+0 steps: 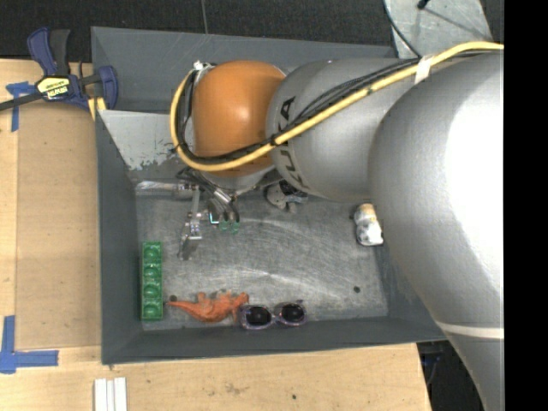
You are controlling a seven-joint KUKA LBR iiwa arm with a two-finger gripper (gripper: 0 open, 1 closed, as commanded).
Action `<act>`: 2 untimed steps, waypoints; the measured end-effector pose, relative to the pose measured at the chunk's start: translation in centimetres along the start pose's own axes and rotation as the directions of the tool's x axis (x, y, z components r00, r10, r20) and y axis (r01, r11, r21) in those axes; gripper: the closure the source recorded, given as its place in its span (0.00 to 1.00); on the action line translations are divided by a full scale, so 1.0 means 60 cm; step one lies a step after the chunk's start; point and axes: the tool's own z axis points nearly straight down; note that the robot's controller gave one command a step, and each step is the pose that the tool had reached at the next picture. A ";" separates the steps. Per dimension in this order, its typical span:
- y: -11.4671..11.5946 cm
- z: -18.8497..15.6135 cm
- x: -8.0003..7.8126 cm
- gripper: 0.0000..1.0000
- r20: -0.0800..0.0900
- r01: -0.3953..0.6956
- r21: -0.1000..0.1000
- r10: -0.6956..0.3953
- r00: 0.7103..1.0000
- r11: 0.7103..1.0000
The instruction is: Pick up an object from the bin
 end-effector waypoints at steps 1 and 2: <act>-0.001 -0.008 -0.004 0.00 0.008 -0.003 -0.002 0.003 1.000 1.000; 0.023 0.035 0.024 0.00 0.011 0.273 0.002 -0.273 0.962 0.962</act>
Offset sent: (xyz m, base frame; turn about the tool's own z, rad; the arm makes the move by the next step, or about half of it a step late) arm -0.0416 0.0354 -0.0582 -0.6490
